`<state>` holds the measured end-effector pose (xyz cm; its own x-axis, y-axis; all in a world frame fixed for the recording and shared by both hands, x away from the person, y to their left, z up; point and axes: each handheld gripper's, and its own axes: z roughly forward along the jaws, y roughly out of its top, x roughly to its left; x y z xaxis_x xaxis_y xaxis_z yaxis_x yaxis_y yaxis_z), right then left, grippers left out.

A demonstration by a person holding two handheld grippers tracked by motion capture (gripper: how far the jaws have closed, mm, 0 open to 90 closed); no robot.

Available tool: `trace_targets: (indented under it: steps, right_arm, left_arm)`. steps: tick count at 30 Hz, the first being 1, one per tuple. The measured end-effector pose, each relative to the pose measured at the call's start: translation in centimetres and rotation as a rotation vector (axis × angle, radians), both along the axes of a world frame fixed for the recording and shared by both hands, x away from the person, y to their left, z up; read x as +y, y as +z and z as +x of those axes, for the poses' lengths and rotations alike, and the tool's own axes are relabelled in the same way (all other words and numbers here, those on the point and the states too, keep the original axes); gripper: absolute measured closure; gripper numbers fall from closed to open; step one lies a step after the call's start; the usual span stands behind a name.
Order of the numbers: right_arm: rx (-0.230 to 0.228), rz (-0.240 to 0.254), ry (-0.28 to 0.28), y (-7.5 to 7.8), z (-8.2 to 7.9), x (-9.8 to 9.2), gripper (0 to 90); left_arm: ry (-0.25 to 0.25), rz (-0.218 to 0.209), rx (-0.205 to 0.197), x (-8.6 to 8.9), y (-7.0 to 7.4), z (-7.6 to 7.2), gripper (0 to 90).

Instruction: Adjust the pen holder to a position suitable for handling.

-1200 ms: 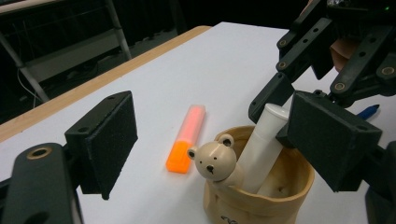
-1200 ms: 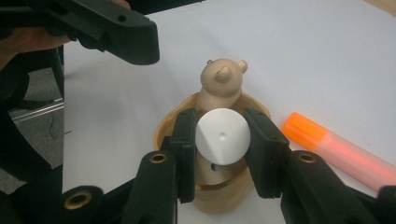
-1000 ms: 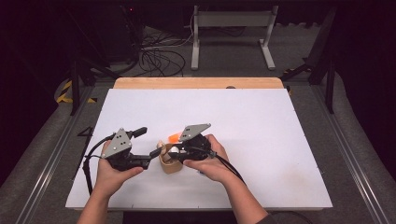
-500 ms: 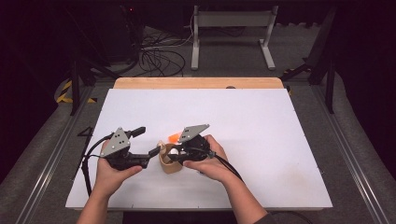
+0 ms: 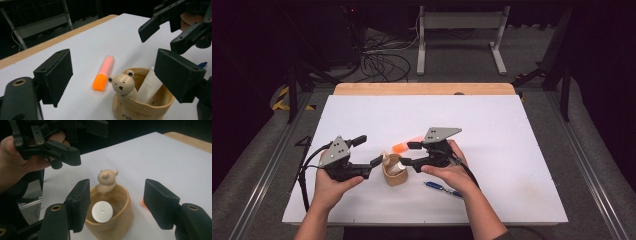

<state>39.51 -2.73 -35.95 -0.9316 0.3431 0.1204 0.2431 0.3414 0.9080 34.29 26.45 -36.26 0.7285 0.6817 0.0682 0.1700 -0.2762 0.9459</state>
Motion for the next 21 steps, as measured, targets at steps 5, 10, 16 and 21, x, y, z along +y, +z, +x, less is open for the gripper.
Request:
trace_targets:
  steps: [5, 10, 16, 21]
  right_arm:
    - [-0.013, 0.032, -0.042, 0.0, 0.2, -1.5, 34.6]
    - [-0.031, 0.051, -0.072, 0.0, 0.3, -3.4, 32.3]
    - [-0.070, 0.049, -0.110, 0.3, 0.3, -6.0, 30.3]
    - [-0.096, 0.053, -0.138, 0.5, 0.3, -7.9, 30.1]
  left_arm:
    - [0.007, -0.004, 0.012, 0.0, -0.1, 0.3, 16.3]
    - [0.013, -0.017, 0.018, 0.3, -0.1, 1.2, 17.9]
    - [0.015, 0.003, 0.040, 0.8, -0.5, 2.9, 19.6]
    - [0.015, 0.028, 0.060, 1.3, -0.9, 4.6, 21.2]
